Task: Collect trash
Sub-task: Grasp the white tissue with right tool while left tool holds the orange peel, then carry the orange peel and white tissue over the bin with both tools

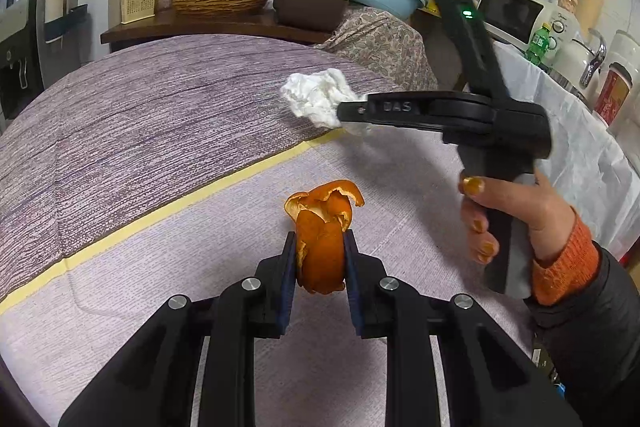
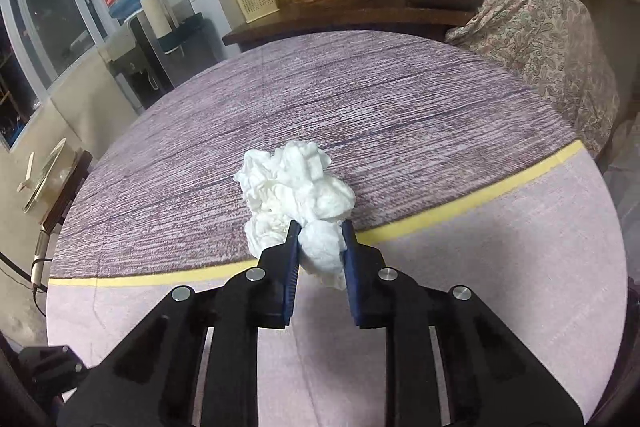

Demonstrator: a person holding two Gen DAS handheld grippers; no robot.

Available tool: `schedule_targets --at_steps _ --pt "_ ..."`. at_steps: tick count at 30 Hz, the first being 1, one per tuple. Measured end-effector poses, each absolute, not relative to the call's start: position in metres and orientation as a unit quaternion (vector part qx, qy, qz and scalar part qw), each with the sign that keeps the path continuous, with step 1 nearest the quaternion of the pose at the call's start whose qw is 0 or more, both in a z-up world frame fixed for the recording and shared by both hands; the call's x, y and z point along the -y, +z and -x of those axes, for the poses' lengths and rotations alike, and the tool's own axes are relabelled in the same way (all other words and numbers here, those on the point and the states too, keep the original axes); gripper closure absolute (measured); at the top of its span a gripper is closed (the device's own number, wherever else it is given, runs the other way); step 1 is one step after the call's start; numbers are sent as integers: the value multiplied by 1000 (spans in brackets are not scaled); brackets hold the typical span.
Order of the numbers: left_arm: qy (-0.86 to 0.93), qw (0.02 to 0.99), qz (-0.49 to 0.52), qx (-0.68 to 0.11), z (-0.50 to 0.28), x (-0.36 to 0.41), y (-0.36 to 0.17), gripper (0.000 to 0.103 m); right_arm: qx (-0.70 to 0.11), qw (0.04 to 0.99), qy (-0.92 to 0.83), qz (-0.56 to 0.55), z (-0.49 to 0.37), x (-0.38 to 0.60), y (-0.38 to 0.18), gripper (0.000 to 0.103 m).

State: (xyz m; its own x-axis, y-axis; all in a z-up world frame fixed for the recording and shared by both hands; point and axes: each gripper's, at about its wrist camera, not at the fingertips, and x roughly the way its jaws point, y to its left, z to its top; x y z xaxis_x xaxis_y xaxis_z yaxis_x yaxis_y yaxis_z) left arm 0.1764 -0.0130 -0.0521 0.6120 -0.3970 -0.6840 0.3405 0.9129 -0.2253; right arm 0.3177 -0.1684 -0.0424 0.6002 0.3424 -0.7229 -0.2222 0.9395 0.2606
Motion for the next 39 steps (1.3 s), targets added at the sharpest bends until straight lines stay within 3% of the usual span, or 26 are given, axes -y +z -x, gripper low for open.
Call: schedule_targets --at_steps 10,20,30,32,34,35,36,39 --pt "-229 894 20 -384 -165 40 -44 81 -363 919 126 -93 -243 235 -15 82" --pt "-297 879 -16 -372 -151 117 -36 81 -307 949 2 -79 -150 327 -14 82" --pt "-385 838 -42 -384 -149 223 -32 81 -355 913 -150 -135 -102 449 -89 81" --pt "-400 826 -44 -395 -152 246 -37 81 -377 901 -156 -147 -102 462 -112 74" --pt "-408 818 -48 -403 -152 263 -41 81 -385 893 -167 -163 -101 470 -128 47" --pt "-410 816 -56 -404 -152 275 -44 81 -385 889 -178 -171 -99 476 -136 39" --pt "-412 814 -65 -404 -152 285 -46 81 -384 887 -188 -173 -97 479 -139 34" --pt "-417 804 -82 -415 -153 314 -56 81 -377 885 -209 -178 -88 484 -146 34"
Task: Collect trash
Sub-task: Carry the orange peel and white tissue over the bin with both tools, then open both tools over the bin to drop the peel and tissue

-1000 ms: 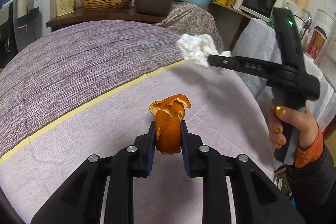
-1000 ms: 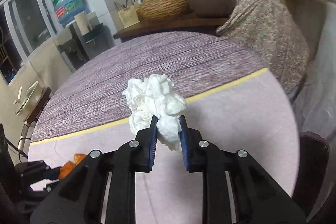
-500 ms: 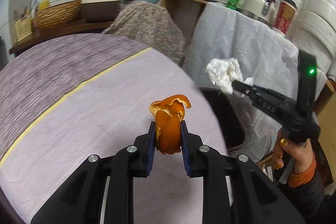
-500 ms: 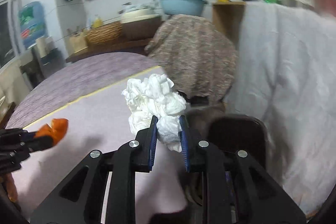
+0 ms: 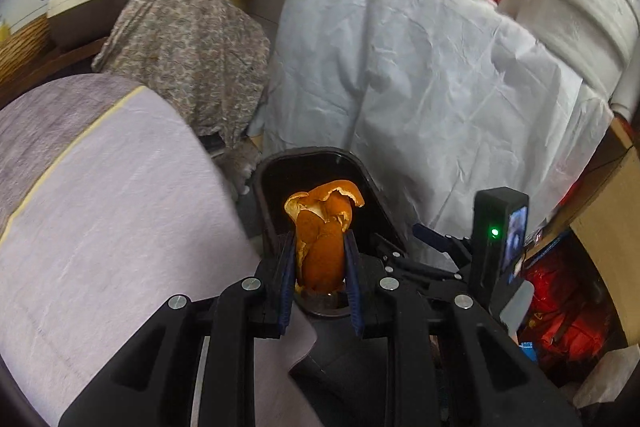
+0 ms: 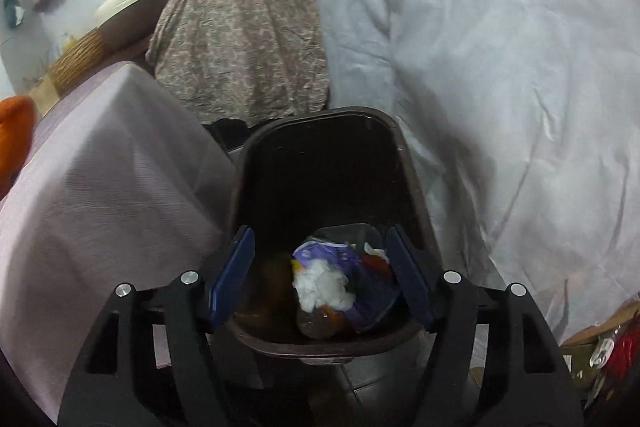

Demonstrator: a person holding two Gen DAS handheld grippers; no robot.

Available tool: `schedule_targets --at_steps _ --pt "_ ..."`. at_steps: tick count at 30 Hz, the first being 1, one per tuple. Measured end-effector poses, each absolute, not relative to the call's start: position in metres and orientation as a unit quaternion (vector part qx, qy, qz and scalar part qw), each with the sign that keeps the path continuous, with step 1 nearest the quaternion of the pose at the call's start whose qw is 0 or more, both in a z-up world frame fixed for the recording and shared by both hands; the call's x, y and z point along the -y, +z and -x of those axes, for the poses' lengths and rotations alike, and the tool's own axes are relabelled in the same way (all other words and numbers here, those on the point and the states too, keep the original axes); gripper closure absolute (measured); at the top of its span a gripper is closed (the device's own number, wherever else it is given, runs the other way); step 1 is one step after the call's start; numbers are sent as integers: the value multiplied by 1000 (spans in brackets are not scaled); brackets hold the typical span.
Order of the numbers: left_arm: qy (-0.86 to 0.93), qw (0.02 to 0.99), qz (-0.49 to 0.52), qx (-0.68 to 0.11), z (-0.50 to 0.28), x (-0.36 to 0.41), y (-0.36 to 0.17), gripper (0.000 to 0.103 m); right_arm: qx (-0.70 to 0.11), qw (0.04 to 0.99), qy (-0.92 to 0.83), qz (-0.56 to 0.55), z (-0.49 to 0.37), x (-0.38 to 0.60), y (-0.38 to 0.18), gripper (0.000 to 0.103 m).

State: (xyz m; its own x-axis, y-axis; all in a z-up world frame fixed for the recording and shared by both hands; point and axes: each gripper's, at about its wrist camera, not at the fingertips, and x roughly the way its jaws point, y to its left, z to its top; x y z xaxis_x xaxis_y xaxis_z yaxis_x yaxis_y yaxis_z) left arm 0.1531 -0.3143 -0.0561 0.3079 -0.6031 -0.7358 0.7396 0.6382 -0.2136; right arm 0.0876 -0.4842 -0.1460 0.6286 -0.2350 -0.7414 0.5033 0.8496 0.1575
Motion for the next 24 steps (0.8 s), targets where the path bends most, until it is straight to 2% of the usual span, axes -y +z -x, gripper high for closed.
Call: schedule_targets --at_steps 7,8,10,11,12,16,20,22,24 --pt "-418 786 -104 -444 -159 365 -88 79 -353 879 -257 -192 -54 501 -142 34" --pt "-417 785 -104 -447 -160 371 -92 73 -350 878 -264 -192 -49 504 -140 34" --pt "-417 785 -106 -445 -162 380 -97 48 -344 876 -274 -197 -41 509 -139 34" --pt "-414 788 -107 -443 -163 383 -99 26 -342 875 -278 -200 -37 511 -138 34" --pt "-408 794 -104 -438 -162 384 -99 22 -340 875 -281 -202 -32 513 -138 34" --pt "-414 789 -87 -445 -158 378 -95 22 -331 874 -294 -201 -18 514 -138 34" --pt "-418 801 -101 -416 -134 356 -81 19 -323 877 -301 -187 -13 504 -132 34" --pt "-417 812 -107 -394 -118 333 -70 16 -316 885 -295 -174 -12 491 -122 34" --pt "-406 830 -107 -366 -104 302 -56 9 -301 896 -285 -157 -13 469 -104 32"
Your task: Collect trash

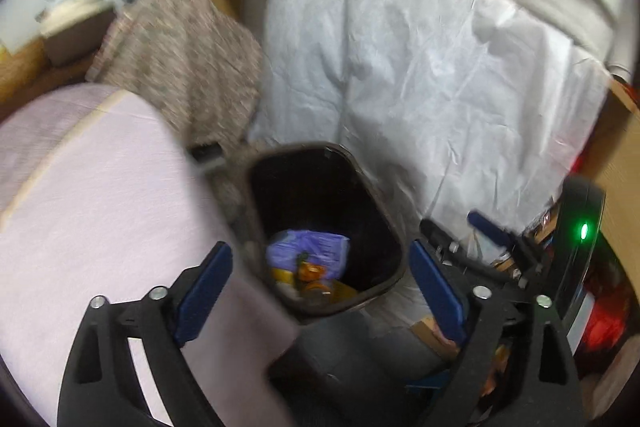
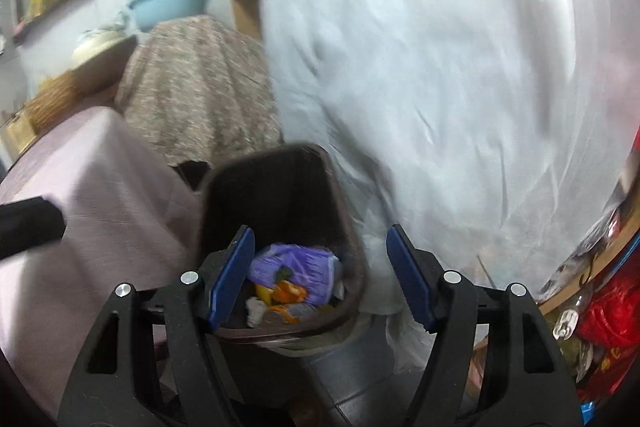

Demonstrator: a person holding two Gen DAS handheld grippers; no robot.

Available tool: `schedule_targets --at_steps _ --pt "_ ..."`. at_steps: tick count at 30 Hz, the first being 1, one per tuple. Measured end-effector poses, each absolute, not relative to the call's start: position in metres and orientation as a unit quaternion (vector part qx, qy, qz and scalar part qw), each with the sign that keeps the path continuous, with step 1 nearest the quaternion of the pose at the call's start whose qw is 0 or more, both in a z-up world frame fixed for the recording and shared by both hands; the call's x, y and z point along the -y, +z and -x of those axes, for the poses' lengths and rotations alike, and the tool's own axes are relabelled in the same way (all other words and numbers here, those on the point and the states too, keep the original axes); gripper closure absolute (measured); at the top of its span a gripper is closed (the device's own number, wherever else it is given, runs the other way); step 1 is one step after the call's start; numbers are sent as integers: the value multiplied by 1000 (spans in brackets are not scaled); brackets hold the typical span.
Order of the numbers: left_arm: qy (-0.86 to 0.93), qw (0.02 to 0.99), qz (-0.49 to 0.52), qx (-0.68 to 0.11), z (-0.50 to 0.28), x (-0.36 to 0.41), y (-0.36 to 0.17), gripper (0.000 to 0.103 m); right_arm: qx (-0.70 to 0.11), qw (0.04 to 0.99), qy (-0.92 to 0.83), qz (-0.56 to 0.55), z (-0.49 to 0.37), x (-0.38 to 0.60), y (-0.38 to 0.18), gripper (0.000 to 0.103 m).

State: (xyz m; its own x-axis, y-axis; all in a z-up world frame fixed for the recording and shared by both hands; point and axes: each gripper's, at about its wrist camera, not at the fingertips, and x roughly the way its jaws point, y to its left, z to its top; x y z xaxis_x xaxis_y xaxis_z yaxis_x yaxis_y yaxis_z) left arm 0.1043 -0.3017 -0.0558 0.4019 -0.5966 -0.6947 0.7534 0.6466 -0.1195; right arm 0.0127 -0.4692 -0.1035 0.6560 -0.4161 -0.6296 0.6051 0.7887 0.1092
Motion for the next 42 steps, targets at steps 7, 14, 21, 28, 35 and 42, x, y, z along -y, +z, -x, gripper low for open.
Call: schedule_targets --at_steps 7,14,21,28,35,42 --pt "-294 911 -41 -285 -86 145 -13 5 -225 946 -216 -92 -12 365 -27 10" --pt "-185 963 26 -194 -50 39 10 5 -178 964 -179 -82 19 257 17 6" --pt "-169 974 2 -150 -7 18 32 5 -119 977 -170 -56 63 193 37 6" --pt "-157 977 28 -140 7 1 41 5 -94 983 -157 -10 75 168 54 6" --pt "-142 982 22 -122 17 2 46 5 -80 984 -157 -12 82 170 62 6" --pt "-116 985 20 -124 17 0 46 5 -81 983 -165 -15 82 175 63 6"
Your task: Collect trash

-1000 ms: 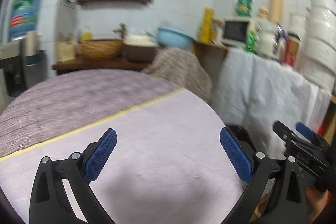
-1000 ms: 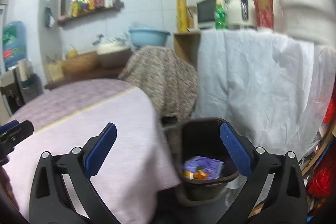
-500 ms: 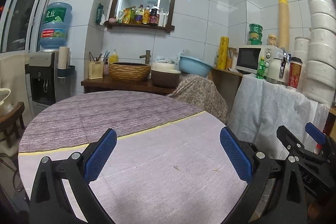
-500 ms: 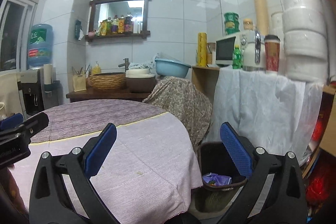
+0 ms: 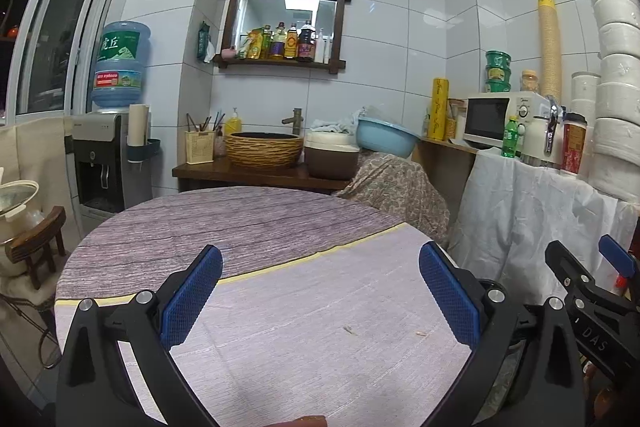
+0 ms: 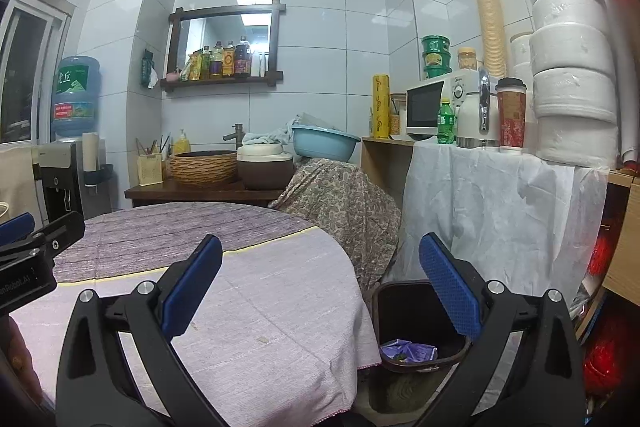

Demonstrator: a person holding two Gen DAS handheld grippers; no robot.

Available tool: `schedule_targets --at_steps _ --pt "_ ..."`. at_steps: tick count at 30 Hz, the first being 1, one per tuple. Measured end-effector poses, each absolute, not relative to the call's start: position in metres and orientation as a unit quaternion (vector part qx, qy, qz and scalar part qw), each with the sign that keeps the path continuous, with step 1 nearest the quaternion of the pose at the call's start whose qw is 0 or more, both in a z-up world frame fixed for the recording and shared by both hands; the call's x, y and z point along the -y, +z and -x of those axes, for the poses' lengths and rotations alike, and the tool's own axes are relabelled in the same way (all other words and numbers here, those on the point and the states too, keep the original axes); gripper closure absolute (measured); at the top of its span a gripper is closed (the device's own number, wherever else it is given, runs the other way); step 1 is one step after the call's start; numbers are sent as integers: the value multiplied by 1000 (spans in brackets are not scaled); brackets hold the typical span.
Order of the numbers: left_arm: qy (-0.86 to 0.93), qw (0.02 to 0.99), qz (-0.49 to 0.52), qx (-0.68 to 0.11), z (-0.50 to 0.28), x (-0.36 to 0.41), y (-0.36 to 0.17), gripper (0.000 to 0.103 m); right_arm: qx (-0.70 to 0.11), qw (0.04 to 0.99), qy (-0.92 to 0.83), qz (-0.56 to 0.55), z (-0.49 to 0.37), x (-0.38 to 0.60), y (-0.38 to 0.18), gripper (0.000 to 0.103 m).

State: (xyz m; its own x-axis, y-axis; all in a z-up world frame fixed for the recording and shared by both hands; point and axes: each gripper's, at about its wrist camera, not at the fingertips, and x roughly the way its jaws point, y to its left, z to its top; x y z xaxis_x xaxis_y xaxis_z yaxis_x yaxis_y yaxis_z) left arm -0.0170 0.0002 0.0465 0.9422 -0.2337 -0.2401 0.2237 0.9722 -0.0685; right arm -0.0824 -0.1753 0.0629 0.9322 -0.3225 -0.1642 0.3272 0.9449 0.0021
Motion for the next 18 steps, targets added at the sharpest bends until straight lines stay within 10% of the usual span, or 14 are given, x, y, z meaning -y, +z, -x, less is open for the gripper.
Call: schedule_targets --at_steps 18 --pt "-94 987 8 -133 16 0 47 5 -88 982 -165 -11 80 174 62 6"
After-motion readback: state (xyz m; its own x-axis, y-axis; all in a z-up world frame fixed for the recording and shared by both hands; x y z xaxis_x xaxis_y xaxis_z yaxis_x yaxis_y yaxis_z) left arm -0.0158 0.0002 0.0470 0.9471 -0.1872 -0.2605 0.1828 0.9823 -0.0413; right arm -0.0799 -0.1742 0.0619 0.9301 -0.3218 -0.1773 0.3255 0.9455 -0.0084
